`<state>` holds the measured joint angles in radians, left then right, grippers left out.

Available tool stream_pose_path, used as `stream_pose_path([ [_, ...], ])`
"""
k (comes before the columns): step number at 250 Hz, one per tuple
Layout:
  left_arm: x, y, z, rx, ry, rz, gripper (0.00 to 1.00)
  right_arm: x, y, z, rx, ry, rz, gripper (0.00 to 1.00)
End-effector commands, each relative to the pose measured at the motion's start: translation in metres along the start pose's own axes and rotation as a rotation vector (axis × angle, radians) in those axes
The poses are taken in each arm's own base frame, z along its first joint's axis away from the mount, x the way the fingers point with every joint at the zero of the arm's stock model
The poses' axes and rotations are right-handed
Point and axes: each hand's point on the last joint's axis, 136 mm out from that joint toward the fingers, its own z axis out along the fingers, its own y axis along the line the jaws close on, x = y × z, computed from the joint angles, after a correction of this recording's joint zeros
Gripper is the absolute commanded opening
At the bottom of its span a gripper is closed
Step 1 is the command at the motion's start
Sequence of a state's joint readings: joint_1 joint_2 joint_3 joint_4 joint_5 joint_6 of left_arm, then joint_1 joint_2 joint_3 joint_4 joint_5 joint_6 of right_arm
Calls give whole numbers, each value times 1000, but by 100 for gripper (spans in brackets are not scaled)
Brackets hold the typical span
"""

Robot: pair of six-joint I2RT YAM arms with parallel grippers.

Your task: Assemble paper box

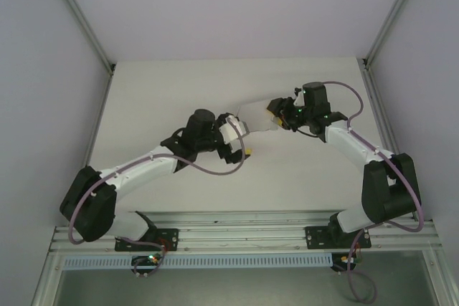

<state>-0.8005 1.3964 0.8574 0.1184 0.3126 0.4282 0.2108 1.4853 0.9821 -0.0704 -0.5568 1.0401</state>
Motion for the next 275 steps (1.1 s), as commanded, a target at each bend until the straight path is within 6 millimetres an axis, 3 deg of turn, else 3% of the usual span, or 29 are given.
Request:
stream_pose_path([
  [1, 9, 13, 7, -109, 88, 185, 100, 17, 14, -8, -49, 112, 107, 38],
  [41, 19, 26, 18, -192, 171, 240, 100, 30, 13, -10, -34, 192, 199, 38],
  [84, 9, 45, 16, -330, 122, 287, 100, 36, 11, -12, -17, 231, 258, 39],
  [117, 1, 47, 12, -371, 75, 309, 95, 41, 4, -10, -6, 245, 303, 39],
  [163, 1, 50, 12, -401, 70, 338, 79, 43, 8, -7, -64, 263, 360, 39],
  [196, -4, 54, 9, -433, 49, 353, 60, 46, 10, -10, -69, 272, 361, 41],
  [211, -4, 54, 10, -432, 52, 362, 57, 47, 10, -11, -76, 275, 365, 41],
  [258, -5, 52, 9, -420, 52, 366, 47, 48, 12, -12, -94, 280, 353, 52],
  [267, -4, 50, 8, -411, 53, 364, 46, 48, 13, -12, -104, 279, 353, 58],
  [275, -3, 47, 8, -396, 56, 359, 46, 47, 14, -11, -121, 272, 358, 71],
])
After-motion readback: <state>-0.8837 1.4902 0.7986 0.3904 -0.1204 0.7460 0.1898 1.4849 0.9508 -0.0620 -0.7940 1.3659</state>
